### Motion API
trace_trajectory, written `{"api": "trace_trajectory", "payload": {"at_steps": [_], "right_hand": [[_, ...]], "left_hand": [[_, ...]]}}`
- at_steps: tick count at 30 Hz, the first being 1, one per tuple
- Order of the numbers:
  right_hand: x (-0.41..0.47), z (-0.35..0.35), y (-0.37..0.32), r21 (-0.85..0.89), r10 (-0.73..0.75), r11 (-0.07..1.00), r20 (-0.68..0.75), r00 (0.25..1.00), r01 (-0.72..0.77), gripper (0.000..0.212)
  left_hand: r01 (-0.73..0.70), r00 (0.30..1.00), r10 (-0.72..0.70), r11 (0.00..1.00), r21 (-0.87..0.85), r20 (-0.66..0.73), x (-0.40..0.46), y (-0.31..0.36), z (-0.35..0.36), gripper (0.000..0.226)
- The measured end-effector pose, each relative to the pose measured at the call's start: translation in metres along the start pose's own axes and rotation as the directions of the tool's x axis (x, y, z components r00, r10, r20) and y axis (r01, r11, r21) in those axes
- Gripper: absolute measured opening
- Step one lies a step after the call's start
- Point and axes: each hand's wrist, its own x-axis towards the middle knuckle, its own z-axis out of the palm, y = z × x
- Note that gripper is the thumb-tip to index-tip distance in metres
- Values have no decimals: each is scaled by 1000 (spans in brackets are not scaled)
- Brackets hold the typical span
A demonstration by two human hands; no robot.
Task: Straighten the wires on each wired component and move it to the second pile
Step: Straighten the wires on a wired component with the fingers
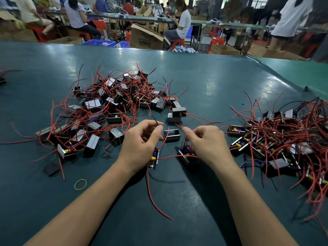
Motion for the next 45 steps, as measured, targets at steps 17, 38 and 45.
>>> {"api": "trace_trajectory", "payload": {"at_steps": [17, 38, 45], "right_hand": [[-10, 8, -17, 678, -146, 730, 277, 950, -86, 10], [-14, 17, -27, 808, -78, 460, 451, 889, -369, 19], [-10, 12, -22, 807, -50, 576, 196, 979, -132, 7]], "left_hand": [[-59, 993, 76, 980, -188, 86, -5, 9, 1, 14], [-8, 997, 26, 977, -212, 78, -6, 14, 1, 21], [6, 998, 10, 971, -240, 69, -4, 14, 1, 11]]}}
